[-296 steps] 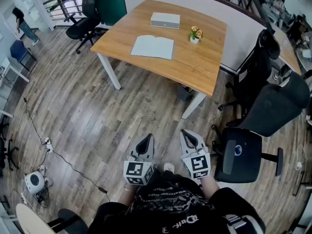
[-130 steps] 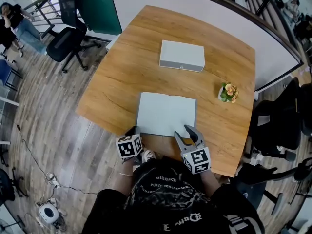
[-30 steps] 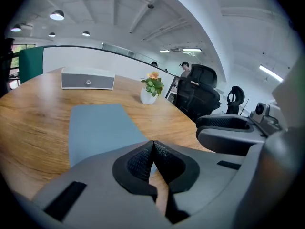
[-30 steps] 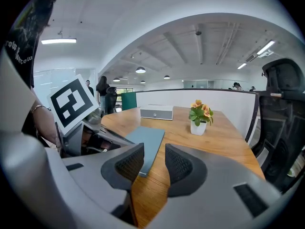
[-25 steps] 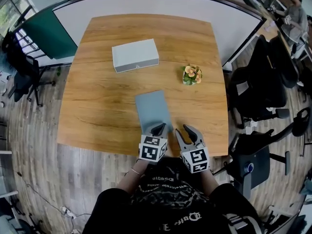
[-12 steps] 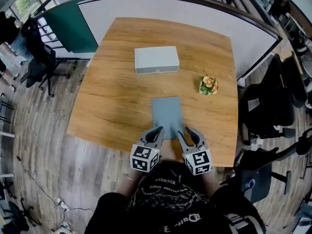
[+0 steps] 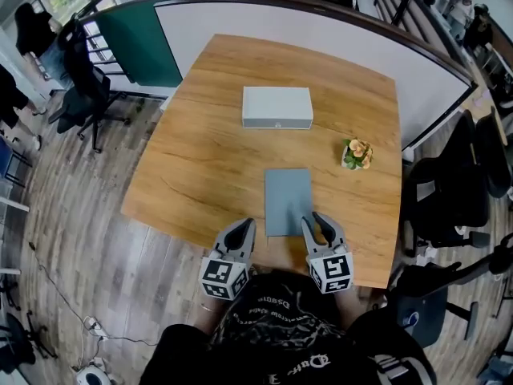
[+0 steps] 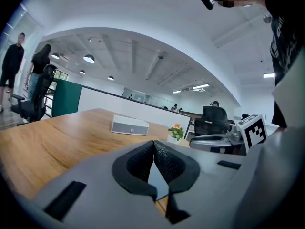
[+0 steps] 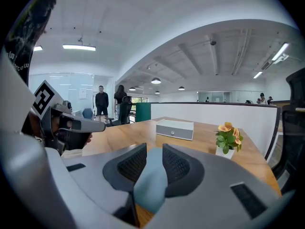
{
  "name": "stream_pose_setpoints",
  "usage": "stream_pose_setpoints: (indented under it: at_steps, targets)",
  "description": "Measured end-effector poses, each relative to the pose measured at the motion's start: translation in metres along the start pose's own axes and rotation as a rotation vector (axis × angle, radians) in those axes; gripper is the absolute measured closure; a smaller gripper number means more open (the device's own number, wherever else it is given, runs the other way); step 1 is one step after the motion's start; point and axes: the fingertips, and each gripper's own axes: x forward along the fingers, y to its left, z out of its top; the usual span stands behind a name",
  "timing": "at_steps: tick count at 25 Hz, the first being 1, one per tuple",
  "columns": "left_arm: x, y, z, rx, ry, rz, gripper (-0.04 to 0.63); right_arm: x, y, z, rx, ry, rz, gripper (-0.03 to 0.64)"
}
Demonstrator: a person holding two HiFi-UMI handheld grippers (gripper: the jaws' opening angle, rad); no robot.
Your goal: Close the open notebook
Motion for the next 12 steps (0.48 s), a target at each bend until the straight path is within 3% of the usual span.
stream_pose_setpoints:
  at_steps: [3,6,12]
  targets:
    - [-0.007,0.01,0.001,0.018,-0.01,0.033,0.575,-0.003,-0.005,0.009,-0.013,-0.031,-0.025,0.532]
    - [-0.008,0.012,0.001,0.035,-0.01,0.049,0.575,-0.005,-0.01,0.013,-0.016,-0.051,-0.051,0.609]
    - [-0.001,-0.004,0.002,0.079,-0.014,0.017,0.575,-0.008,-0.012,0.014,-0.033,-0.046,-0.061,0.611]
